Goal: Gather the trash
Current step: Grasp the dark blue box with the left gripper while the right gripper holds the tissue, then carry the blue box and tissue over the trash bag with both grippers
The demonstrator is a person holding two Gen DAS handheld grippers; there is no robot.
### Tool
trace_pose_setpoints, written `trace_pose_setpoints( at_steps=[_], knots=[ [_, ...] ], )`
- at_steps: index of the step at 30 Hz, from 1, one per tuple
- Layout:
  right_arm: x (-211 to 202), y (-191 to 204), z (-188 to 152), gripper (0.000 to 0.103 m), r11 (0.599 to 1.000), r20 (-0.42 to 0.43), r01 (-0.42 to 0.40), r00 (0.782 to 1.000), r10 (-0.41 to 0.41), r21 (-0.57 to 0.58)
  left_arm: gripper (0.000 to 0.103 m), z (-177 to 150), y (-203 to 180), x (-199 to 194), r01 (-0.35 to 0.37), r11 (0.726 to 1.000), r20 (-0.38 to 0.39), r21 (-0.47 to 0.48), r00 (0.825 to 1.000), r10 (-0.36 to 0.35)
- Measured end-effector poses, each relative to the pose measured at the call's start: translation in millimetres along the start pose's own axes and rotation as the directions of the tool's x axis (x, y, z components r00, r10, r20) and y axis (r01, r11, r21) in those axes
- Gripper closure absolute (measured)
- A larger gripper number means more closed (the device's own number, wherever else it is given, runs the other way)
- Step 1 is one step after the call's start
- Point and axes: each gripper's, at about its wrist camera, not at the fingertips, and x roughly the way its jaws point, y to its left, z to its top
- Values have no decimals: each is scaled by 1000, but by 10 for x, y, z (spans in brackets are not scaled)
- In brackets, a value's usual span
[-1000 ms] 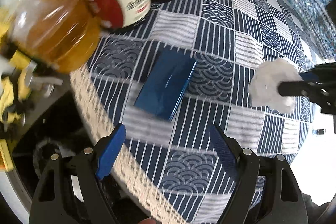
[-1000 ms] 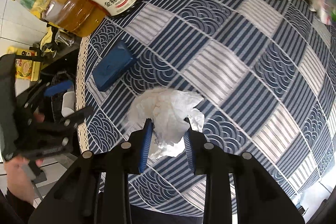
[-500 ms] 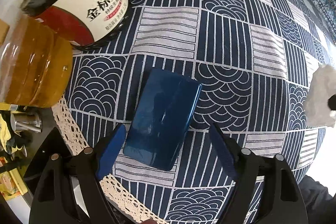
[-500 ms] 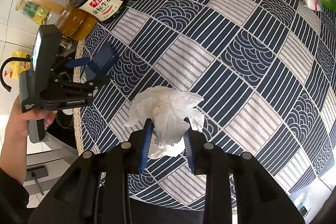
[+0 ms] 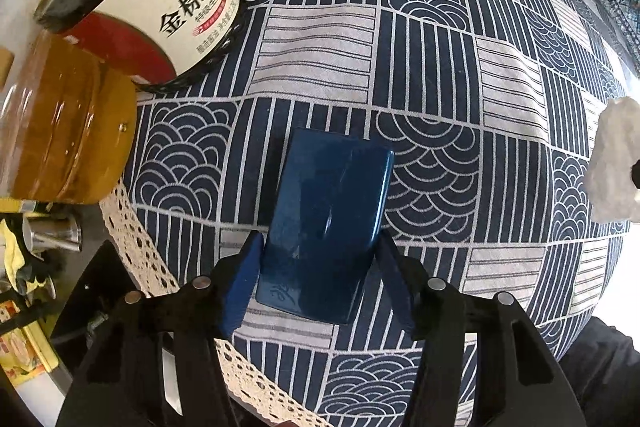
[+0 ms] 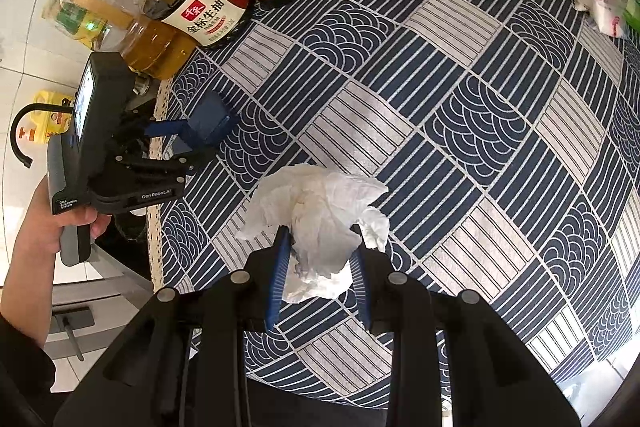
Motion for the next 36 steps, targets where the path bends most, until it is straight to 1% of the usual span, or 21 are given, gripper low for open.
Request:
trace_pose_setpoints(
  at_steps=[8, 18, 21, 23, 25, 30, 36],
  knots=[
    [71, 302, 16, 72, 998, -13, 3, 1000, -4, -60, 48, -305, 98, -187, 27, 998, 37, -55, 999, -25],
    [231, 956, 54, 72, 987, -34, 5, 999, -11, -158, 49, -909, 312, -369, 78, 988, 75, -134, 995, -68],
    [277, 1142, 42, 72, 983, -36, 7, 999, -14, -184, 49, -1040, 408, -437, 89, 985, 90, -150, 993, -76],
    [316, 1277, 26, 72, 980, -40, 7, 999, -15, -200, 49, -1065, 499, -477, 99, 982, 97, -163, 992, -84],
    [340, 1388, 8, 72, 977, -42, 7, 999, -16, -215, 50, -1171, 555, -526, 110, 979, 109, -173, 990, -92],
    [391, 1625, -37, 72, 969, -41, 13, 999, -24, -248, 50, -1298, 661, -611, 126, 973, 130, -193, 986, -102],
    [434, 1890, -84, 72, 959, -40, 15, 999, -28, -284, 50, -1538, 756, -690, 139, 966, 152, -216, 983, -107]
  ],
)
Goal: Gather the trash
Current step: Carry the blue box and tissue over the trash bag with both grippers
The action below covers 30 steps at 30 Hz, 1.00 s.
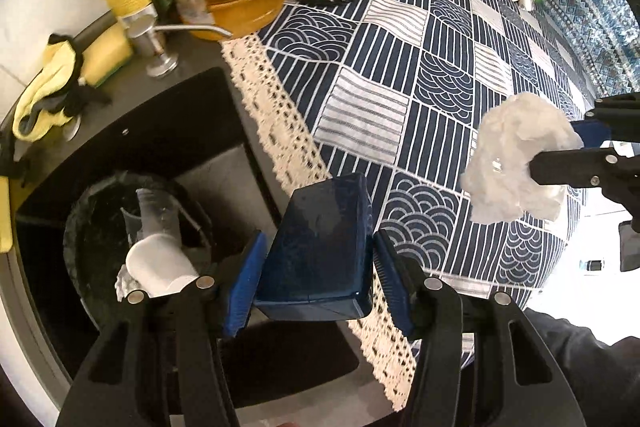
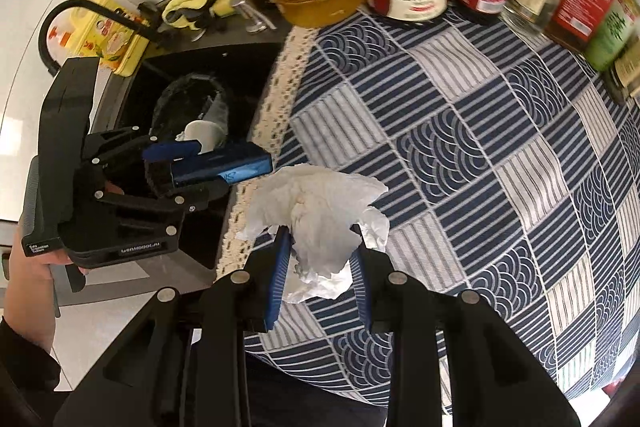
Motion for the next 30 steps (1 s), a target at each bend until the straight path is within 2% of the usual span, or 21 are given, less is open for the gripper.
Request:
trace_pose_setpoints(
  at_steps=[8, 9, 10, 11, 15, 22, 30],
  knots=[
    [107, 447, 121, 72, 997, -5, -10, 1000, 10, -71, 52, -287, 335, -216, -16, 998, 34, -65, 999, 19],
    [127, 501, 140, 72, 997, -7, -11, 1000, 11, -79, 59, -328, 390, -241, -17, 997, 37, -75, 999, 20],
    [155, 571, 164, 72, 996, -10, -14, 1000, 13, -89, 80, -367, 446, -262, -24, 996, 36, -88, 999, 27],
    [183, 638, 188, 72, 995, -13, -17, 1000, 16, -98, 88, -391, 489, -277, -30, 995, 35, -99, 999, 34],
    [299, 843, 288, 72, 992, -23, -26, 999, 23, -124, 95, -537, 754, -336, -33, 989, 47, -145, 998, 40],
    [546, 1196, 465, 72, 986, -50, -33, 998, 25, -161, 95, -834, 1276, -365, -41, 972, 44, -232, 998, 52],
    [819, 1622, 717, 72, 978, -84, -36, 996, 19, -203, 95, -965, 1653, -404, -16, 963, 65, -270, 997, 35]
  ],
)
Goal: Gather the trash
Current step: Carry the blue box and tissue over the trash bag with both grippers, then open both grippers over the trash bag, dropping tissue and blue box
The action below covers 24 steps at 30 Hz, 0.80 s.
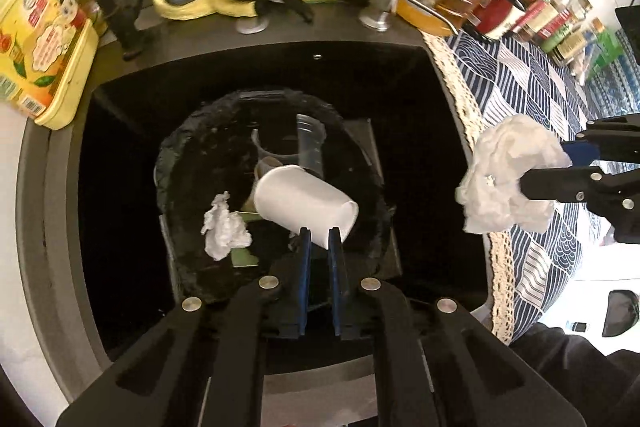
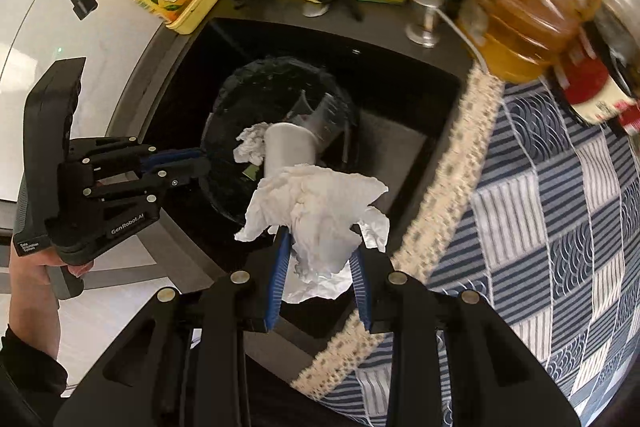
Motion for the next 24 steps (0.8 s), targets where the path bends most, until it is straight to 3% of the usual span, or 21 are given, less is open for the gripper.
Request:
trace_pose_setpoints(
  at_steps=[13, 20, 24],
  knots=[
    [391, 339, 483, 71, 999, -52, -22, 998, 20, -27, 94, -19, 450, -19, 5, 999, -3, -41, 1000, -5],
    [506, 360, 630, 53, 999, -73, -46, 996, 46, 8, 94, -47, 565, 7, 7, 998, -1, -64, 1000, -7],
    [505, 369, 630, 51, 999, -78, -41, 996, 41, 3, 94, -53, 555, 23, 8, 998, 2, -68, 1000, -8]
  ],
)
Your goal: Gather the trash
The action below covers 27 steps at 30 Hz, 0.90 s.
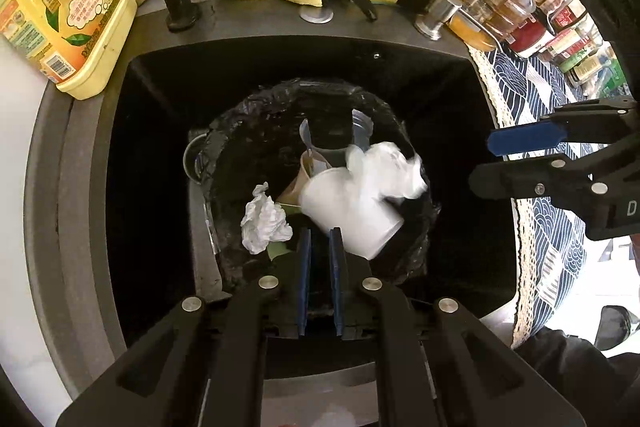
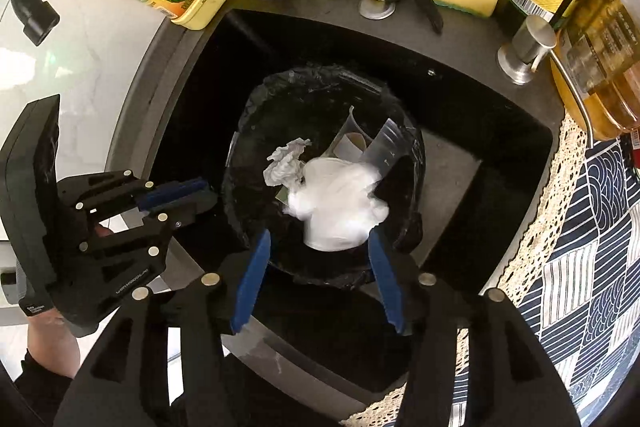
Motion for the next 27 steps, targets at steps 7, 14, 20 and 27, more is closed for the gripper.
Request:
trace_pose_setpoints(
  at_steps=[7, 14, 20, 27],
  knots=[
    [-62, -44, -88, 51, 1000, 11, 3, 1000, -3, 12, 80, -40, -81, -5, 4, 1000, 4, 4, 1000, -4],
    [-167, -95, -255, 51, 999, 34, 5, 999, -6, 31, 80, -82, -202, -57, 0, 1000, 11, 22, 1000, 0],
    [-279, -167, -448, 47, 998, 65, 2, 998, -6, 64, 80, -129, -364, -123, -7, 998, 18, 58, 1000, 6],
    [-425, -258, -741, 46, 997, 91, 13, 996, -20, 74, 78, -213, -560, -243, -30, 997, 43, 74, 999, 27]
  ],
)
